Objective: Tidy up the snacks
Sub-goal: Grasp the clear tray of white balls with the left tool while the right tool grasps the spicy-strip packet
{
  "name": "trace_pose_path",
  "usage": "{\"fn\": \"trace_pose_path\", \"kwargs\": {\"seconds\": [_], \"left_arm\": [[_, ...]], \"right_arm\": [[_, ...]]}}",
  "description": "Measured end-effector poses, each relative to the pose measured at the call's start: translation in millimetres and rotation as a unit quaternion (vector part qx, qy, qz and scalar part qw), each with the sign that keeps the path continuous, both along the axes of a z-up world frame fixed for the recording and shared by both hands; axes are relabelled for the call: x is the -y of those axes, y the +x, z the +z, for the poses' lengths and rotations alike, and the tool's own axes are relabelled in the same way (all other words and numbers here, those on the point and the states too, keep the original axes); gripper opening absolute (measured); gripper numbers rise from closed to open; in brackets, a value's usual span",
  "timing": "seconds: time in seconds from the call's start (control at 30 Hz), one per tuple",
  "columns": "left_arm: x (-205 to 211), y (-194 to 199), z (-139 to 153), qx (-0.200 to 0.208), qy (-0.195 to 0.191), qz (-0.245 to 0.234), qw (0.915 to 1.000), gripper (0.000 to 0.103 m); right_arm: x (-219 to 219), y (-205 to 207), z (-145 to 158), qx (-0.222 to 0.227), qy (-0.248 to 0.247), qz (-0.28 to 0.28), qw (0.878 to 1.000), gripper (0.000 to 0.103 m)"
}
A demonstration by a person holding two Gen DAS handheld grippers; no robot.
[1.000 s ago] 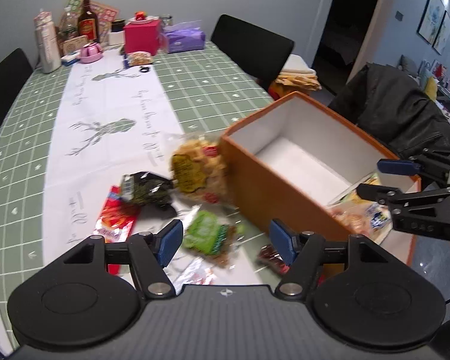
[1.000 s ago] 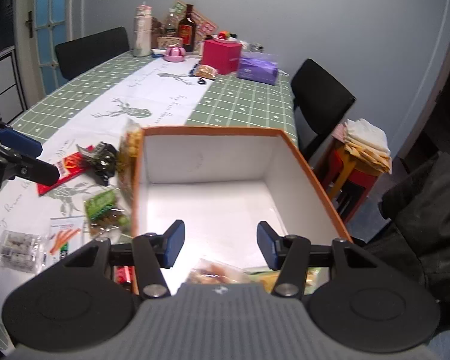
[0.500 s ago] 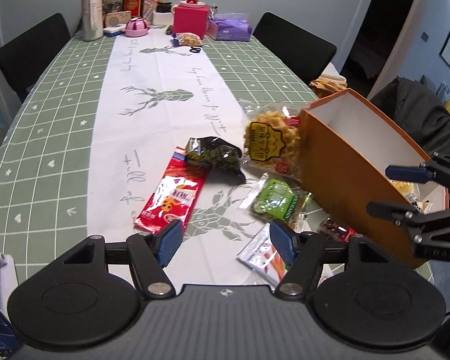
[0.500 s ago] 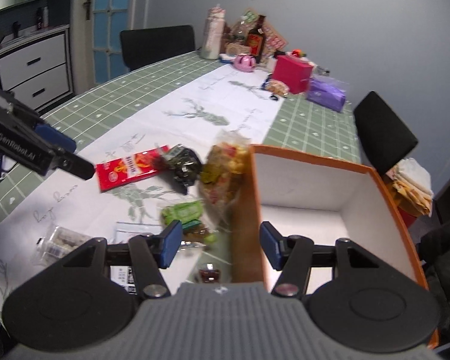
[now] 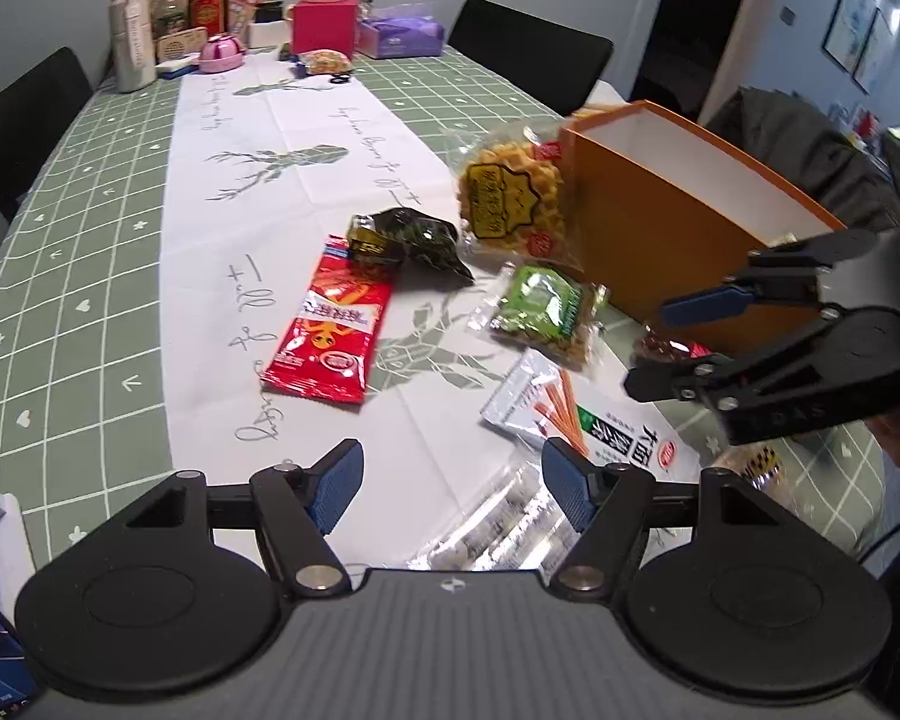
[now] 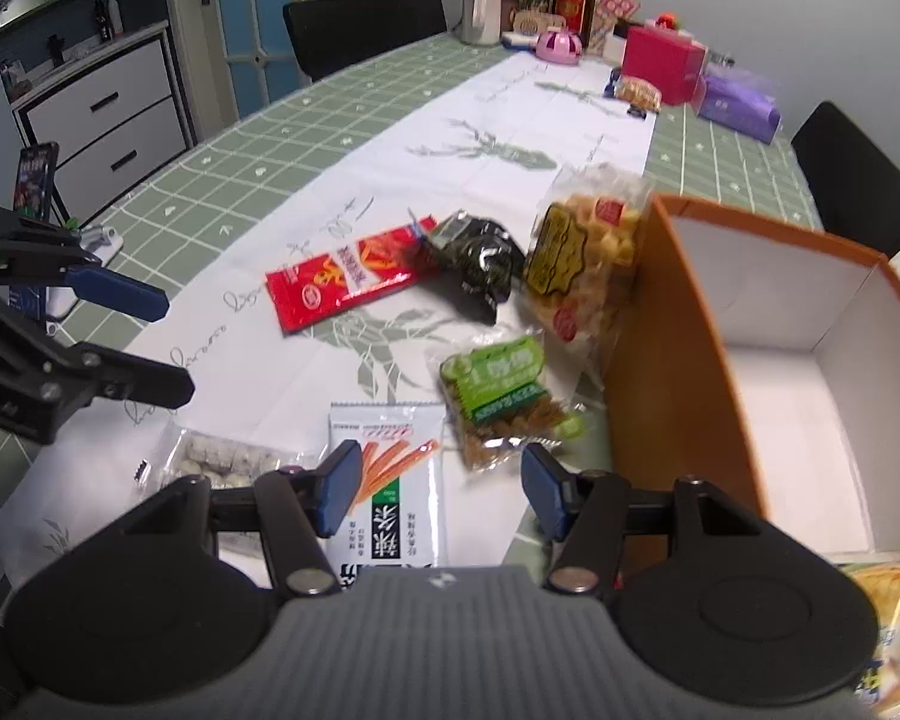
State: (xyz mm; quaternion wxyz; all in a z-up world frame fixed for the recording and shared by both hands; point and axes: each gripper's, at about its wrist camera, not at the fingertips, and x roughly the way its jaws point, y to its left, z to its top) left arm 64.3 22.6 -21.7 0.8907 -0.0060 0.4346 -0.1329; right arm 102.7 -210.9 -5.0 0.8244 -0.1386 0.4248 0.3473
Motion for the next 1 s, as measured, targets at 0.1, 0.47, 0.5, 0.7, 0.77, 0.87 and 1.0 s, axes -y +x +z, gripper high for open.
{"fn": "trace_pose_path", "kwargs": {"seconds": [0.1,0.47,0.5,0.7,0.77,0.87,1.0], "left_arm": [[5,-5,-7,-0.004,-0.005,-0.027,0.9996,0.083],[42,-16,-40,-0.022,0.065,-0.141,0.9876,0.083],[44,-16,-43,-0.023,0.071,-0.145,0.9865,0.083],[48,-9,-55,-0.022,0.104,-0.152,0.9826,0.089],[48,-6,-59,-0.029,0.107,-0.151,0.9822,0.089],[47,-6,-63,-0.033,0.106,-0.146,0.9830,0.089],[46,-5,-59,-0.041,0.105,-0.131,0.9849,0.076]], "right_arm": [[-7,-1,-8,-0.008,-0.007,0.007,1.000,0.064],[-12,-2,-13,-0.022,-0.011,0.017,1.000,0.066],[-11,-1,-13,-0.024,-0.010,0.017,1.000,0.066],[-7,0,-15,-0.031,-0.009,0.017,0.999,0.066],[-7,-1,-17,-0.033,-0.011,0.020,0.999,0.066],[-8,-1,-21,-0.039,-0.017,0.023,0.999,0.066],[-11,-2,-26,-0.047,-0.021,0.027,0.998,0.067]]}}
